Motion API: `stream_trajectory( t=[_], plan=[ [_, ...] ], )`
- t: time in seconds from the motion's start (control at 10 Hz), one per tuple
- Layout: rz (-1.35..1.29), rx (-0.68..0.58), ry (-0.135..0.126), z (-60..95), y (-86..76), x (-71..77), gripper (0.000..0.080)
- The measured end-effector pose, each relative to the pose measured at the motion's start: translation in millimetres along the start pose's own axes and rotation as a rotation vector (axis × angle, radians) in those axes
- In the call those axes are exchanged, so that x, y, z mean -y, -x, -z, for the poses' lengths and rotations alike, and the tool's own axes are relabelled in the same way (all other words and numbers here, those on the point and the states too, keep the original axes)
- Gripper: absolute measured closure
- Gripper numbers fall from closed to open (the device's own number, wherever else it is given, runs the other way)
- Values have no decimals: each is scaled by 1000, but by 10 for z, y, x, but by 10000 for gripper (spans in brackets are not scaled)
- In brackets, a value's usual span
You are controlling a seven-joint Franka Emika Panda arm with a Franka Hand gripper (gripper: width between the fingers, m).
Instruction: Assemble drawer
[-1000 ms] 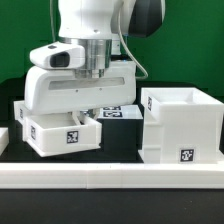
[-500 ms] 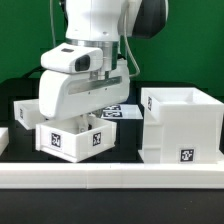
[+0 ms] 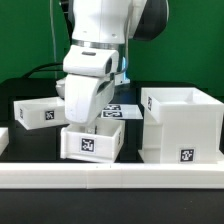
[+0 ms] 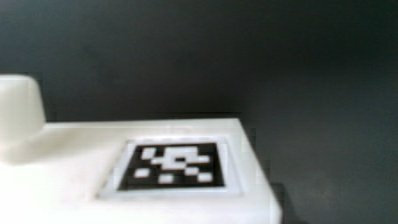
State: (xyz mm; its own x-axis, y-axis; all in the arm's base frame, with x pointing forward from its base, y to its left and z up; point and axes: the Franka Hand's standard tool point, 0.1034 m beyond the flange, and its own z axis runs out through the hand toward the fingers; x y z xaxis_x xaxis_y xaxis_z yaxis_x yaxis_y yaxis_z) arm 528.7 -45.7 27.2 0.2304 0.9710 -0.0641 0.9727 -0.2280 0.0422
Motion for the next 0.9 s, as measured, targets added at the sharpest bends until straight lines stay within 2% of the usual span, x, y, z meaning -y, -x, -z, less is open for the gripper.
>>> stream_trajectory(
  t=[0.2, 0.5, 0.7, 0.8, 0.9],
  plan=[
    [92, 6, 0, -4, 15, 0, 758],
    [88, 6, 0, -7, 13, 0, 758],
    [101, 10, 0, 19, -165, -1, 758],
    [108, 12, -10, 16, -199, 17, 758],
    [103, 18, -32, 11, -164, 32, 758]
  ],
)
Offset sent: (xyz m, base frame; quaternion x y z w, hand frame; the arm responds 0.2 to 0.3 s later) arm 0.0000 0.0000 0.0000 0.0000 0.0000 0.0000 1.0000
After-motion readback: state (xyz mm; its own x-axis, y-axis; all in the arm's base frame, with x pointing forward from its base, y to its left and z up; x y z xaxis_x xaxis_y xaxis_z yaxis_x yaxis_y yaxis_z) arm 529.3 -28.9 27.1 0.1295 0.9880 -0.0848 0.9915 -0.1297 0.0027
